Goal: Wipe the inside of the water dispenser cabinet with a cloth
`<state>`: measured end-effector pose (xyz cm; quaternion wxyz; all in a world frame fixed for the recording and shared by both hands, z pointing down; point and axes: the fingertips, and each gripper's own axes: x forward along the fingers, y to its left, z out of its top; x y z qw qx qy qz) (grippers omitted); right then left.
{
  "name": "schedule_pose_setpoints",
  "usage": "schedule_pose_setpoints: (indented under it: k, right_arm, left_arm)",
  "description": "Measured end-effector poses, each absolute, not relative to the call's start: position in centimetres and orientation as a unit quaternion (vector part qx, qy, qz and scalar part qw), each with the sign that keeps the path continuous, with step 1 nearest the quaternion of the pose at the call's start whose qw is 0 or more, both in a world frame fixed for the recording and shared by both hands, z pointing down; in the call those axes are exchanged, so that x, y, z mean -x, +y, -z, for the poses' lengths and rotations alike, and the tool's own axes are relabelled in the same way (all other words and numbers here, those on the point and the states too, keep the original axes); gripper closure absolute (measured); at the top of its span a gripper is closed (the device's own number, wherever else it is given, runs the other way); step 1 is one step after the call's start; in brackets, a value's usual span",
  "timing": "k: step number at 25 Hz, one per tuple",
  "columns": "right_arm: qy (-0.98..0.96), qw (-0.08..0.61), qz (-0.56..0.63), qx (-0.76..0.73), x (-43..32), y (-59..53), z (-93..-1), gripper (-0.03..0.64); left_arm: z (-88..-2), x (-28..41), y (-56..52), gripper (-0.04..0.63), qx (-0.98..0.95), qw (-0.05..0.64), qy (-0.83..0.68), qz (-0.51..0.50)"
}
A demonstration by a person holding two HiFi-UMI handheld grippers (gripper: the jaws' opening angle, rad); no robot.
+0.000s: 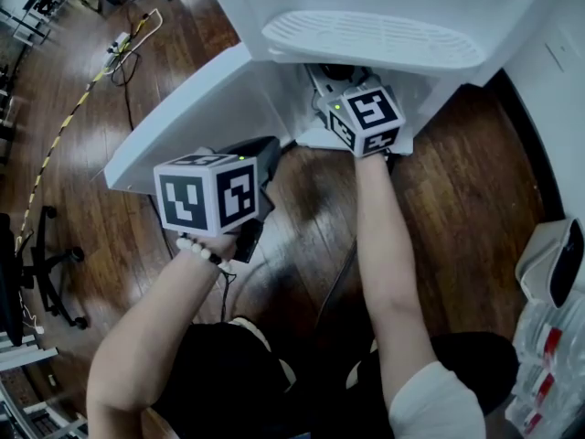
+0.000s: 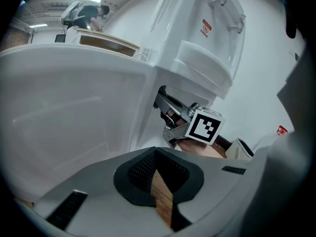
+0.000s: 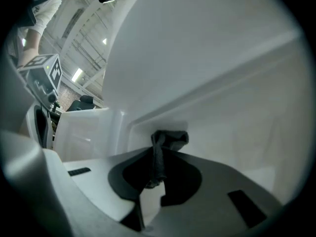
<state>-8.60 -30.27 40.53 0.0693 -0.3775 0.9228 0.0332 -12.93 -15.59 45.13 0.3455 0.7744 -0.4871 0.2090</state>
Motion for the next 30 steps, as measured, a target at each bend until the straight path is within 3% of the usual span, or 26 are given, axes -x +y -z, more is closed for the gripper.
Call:
schedule_pose_setpoints:
  k: [4,18,25,27,30]
  right_arm:
    - [0.921,0.052,-0.011,0.386,8.6,-30.7,-42.7,0.581]
    - [0.904,-0.143,0.060,0.399,8.8,-31.9,-57.3,0.582]
    - [0.866,-0.316,0.072,0.382,8.5,-32.9,-63.9,0.581]
    - [0.863,-0.328,0.078,0.376,8.6,-32.6,-64.6,0.581]
    - [0.876,-0.274,0.090,0.388,8.6,-32.5,-63.2,0.581]
  left_arm:
    - [-45.7,13.0,-15.7,0.598,-0.771,0.348,-0.489,-0.214]
    - [-46.7,12.3,-15.8,0.598,-0.772,0.357,-0.477,-0.220]
    - [-47.3,12.5,-15.6,0.598,-0.769,0.365,-0.474,-0.226]
    - [-47.4,12.6,-15.6,0.598,-0.767,0.367,-0.475,-0.227]
    - [-47.4,12.7,-15.6,0.598,-0.767,0.369,-0.475,-0.224]
